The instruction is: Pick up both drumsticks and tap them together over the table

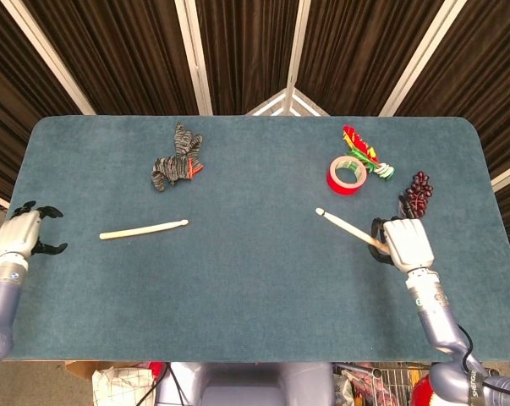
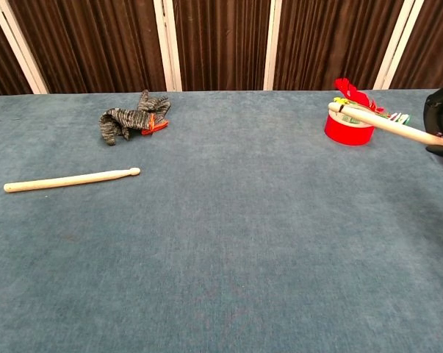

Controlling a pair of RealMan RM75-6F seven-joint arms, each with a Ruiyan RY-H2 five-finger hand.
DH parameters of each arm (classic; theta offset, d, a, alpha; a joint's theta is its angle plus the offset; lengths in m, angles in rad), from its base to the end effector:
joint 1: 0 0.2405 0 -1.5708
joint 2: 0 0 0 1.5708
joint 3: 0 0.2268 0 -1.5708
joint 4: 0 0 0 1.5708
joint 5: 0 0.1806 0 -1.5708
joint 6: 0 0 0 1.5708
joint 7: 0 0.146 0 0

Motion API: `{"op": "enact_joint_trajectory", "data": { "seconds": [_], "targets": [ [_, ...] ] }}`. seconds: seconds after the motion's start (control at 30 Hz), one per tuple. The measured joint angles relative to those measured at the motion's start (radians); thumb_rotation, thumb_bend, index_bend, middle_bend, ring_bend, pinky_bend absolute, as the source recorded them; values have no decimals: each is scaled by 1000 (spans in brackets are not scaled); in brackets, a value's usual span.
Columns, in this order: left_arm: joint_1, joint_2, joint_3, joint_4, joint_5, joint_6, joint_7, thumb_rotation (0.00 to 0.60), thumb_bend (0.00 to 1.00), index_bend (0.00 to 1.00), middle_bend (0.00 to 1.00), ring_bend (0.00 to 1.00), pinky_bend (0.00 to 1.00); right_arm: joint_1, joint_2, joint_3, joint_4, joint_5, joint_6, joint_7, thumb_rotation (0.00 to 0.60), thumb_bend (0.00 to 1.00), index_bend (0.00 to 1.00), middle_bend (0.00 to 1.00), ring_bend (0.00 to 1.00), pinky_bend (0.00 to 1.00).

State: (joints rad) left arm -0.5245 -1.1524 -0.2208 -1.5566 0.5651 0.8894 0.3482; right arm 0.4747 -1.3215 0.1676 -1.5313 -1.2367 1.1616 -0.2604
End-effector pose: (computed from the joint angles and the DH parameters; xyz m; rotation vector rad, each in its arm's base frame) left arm -0.2871 0.3032 0.1435 -1.2370 -1.3081 -0.5080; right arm -0.2130 -0.2941 0.1038 1.5847 -0.8593 0.8667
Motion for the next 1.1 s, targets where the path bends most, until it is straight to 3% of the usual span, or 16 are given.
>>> {"op": "enact_joint_trajectory", "data": {
  "seconds": [0.53,1.1],
  "targets": [
    [-136,-162,41,69,-102,62,205,600,385,336,339,0,0,-5,-1,-5,5,-2,2,2,600,475,838,693,553,36],
    [-194,-295,57,164,-134,88,262,600,462,397,376,0,0,-10,4,-3,3,-3,8,0,600,474,838,693,553,36]
  ]
}}
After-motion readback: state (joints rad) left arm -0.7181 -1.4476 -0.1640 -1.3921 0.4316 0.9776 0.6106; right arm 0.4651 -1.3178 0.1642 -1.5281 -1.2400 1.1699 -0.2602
